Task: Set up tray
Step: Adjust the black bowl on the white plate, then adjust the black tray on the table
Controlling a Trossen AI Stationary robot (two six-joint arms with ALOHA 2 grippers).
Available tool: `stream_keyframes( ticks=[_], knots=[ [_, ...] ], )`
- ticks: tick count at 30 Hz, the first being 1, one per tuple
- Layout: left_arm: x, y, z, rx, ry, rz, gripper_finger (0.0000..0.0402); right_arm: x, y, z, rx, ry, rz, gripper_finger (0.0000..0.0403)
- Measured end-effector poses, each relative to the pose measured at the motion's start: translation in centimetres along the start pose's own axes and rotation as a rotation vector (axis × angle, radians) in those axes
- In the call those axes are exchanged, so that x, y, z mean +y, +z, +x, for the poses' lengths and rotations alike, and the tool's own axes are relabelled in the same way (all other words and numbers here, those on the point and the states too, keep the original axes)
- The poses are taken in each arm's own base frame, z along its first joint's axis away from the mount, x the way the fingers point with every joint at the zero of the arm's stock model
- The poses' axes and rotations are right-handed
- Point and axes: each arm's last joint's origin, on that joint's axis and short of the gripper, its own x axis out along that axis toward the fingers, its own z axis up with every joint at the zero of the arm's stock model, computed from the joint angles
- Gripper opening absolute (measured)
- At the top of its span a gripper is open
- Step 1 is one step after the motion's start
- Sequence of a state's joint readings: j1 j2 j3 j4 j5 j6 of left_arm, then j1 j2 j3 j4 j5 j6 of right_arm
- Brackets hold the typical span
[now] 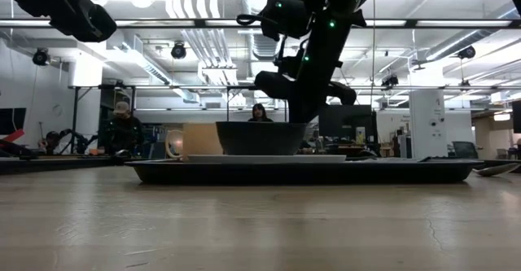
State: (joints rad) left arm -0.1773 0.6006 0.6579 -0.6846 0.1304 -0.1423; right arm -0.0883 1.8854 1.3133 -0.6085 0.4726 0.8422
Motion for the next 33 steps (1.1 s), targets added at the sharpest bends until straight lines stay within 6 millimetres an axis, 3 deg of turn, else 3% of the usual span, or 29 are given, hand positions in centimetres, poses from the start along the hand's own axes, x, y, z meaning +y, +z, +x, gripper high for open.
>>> stream_keyframes(
  ticks=[17,24,29,33],
  knots=[
    [-0.1,0.0,0.0,0.004,-0.026,-0.002,0.0076,0.0,0.4,-0.5,-0.017,-0.008,-0.054,0.0076],
    [0.3,0.0,0.1,-0.012,0.096,-0.042,0.0076,-1.0,2.2,-5.4,-0.093,0.005,-0.052,0.0099],
    [0.4,-0.6,0.8,-0.004,0.072,0.039,0.0076,-3.7,0.0,-9.1,-0.091,-0.188,-0.059,0.0121],
    [0.2,-1.3,-0.5,-0.119,0.006,0.062,0.0076,-5.3,-2.2,-11.1,-0.089,-0.220,-0.058,0.0139]
  ],
)
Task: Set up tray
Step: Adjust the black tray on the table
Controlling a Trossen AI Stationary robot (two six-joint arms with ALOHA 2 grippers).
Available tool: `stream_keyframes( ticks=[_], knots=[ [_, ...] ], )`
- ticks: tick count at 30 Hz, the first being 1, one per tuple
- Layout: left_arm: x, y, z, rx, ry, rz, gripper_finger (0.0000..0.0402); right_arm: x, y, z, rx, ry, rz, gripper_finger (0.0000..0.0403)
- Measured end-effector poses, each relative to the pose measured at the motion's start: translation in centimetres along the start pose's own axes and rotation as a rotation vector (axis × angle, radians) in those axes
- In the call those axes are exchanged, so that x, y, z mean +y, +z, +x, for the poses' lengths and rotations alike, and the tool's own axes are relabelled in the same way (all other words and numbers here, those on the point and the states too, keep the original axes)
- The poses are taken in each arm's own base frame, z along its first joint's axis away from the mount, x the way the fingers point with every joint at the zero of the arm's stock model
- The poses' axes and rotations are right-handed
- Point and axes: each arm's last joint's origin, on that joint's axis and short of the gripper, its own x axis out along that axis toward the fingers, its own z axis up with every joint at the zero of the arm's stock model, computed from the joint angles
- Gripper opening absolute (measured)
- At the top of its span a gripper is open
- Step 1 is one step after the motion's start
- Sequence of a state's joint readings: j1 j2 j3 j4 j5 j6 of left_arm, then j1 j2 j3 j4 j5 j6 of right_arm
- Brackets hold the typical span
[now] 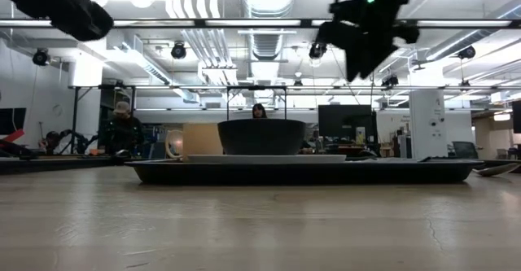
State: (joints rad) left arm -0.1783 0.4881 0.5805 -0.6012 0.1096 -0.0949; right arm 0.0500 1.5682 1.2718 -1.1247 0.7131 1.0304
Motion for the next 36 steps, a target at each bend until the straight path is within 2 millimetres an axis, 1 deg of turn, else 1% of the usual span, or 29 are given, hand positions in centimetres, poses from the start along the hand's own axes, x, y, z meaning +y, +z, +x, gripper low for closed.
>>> stream_keyframes(
  ticks=[2,5,9,13,18,22,28,33,36],
  knots=[
    [0.0,-0.6,-0.6,-0.059,-0.007,0.006,0.0076,-0.8,-1.1,-0.5,-0.012,0.010,0.016,0.0147],
    [0.0,-1.2,-1.3,-0.140,-0.009,0.011,0.0076,-2.1,-2.9,-0.5,-0.021,0.003,0.041,0.0158],
    [0.1,-2.0,-1.3,-0.165,-0.007,0.014,0.0076,-4.1,-5.5,0.7,-0.007,-0.035,0.118,0.0169],
    [0.1,-2.0,-1.3,-0.174,-0.009,0.017,0.0076,-5.5,-7.7,2.2,0.003,-0.057,0.203,0.0178],
    [0.2,-2.3,-0.6,-0.165,-0.008,0.017,0.0076,-6.3,-9.8,4.0,0.007,-0.078,0.246,0.0186],
    [0.4,-3.3,0.4,-0.173,-0.009,0.016,0.0076,-7.0,-11.4,5.3,0.014,-0.112,0.292,0.0187],
    [0.6,-4.2,1.6,-0.217,-0.019,-0.033,0.0076,-7.0,-13.4,7.3,0.007,-0.086,0.325,0.0187],
    [0.6,-4.3,1.9,-0.246,-0.026,-0.053,0.0076,-7.7,-14.4,8.3,0.014,-0.099,0.297,0.0187],
    [0.7,-4.6,2.1,-0.237,-0.026,-0.067,0.0076,-7.9,-14.6,8.5,0.016,-0.107,0.300,0.0187]
  ],
)
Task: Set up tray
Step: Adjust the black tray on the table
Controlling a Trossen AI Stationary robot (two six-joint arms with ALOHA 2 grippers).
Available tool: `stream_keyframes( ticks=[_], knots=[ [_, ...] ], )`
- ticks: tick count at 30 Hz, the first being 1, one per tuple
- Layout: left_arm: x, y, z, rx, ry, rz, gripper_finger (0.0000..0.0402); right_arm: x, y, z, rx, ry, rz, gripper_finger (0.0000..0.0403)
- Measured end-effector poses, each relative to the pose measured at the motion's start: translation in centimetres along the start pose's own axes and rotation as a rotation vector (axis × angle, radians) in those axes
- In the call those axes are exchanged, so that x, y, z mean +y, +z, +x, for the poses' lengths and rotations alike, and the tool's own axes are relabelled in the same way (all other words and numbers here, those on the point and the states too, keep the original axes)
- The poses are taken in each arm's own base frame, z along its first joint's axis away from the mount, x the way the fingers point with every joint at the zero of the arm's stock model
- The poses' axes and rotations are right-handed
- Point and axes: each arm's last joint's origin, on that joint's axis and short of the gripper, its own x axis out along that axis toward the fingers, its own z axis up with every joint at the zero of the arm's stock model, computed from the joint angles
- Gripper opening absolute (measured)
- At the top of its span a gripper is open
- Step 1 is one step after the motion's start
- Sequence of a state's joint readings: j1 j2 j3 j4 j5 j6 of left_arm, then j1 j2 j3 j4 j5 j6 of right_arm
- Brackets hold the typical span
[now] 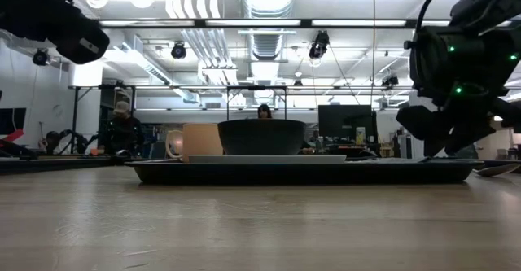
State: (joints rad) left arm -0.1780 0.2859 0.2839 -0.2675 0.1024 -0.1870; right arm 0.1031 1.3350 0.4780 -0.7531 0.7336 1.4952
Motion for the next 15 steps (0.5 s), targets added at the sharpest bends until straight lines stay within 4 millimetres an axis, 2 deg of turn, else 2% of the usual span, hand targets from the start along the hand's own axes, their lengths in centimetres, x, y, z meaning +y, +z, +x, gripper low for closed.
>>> stream_keyframes(
  ticks=[15],
  knots=[
    [0.01,0.00,0.05,-0.008,-0.002,-0.014,0.0076,0.55,0.42,0.45,-0.001,0.027,-0.044,0.0187]
  ],
)
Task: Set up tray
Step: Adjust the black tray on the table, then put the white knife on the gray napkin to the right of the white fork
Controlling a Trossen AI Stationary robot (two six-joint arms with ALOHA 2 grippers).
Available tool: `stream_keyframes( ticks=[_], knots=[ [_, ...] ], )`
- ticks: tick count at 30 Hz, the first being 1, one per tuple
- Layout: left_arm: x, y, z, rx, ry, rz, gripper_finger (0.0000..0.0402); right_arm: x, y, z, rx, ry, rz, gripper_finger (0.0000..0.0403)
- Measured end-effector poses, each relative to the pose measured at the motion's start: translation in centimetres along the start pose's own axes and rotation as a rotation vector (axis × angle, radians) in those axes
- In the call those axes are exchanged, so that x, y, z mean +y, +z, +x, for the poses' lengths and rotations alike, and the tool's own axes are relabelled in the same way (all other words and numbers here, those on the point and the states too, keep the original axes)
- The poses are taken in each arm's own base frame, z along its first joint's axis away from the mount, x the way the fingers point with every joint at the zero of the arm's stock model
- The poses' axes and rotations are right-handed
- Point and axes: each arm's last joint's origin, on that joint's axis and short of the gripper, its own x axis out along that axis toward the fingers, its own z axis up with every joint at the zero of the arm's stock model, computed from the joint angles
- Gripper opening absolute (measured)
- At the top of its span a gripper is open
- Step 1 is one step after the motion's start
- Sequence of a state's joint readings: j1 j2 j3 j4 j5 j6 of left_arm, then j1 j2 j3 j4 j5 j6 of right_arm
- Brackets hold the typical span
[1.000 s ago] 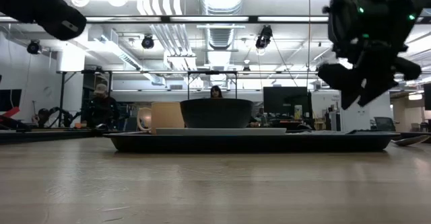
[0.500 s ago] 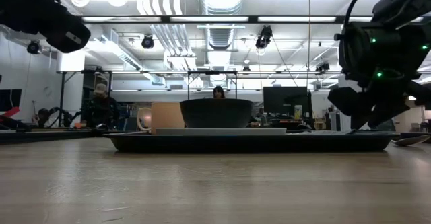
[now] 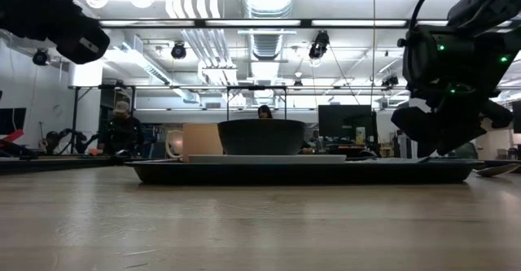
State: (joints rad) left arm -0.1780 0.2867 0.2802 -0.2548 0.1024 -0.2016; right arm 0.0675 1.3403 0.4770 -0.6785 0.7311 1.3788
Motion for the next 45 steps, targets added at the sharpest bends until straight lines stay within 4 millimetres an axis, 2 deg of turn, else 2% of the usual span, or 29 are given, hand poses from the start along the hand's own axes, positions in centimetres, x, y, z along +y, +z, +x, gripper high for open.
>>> stream_keyframes(
  ticks=[12,20,29,45],
  knots=[
    [-0.1,0.3,0.0,-0.031,-0.006,0.004,0.0076,0.7,0.7,0.5,0.001,0.052,-0.006,0.0187],
    [-0.1,0.3,0.0,-0.031,-0.007,0.004,0.0076,0.5,0.8,0.5,0.013,0.038,-0.028,0.0187],
    [-0.1,0.3,0.0,-0.031,-0.006,0.004,0.0076,0.7,2.2,1.3,0.045,0.015,0.052,0.0186],
    [-0.1,0.3,0.0,-0.029,-0.011,-0.030,0.0076,2.4,1.4,3.5,0.069,-0.022,0.002,0.0129]
  ],
)
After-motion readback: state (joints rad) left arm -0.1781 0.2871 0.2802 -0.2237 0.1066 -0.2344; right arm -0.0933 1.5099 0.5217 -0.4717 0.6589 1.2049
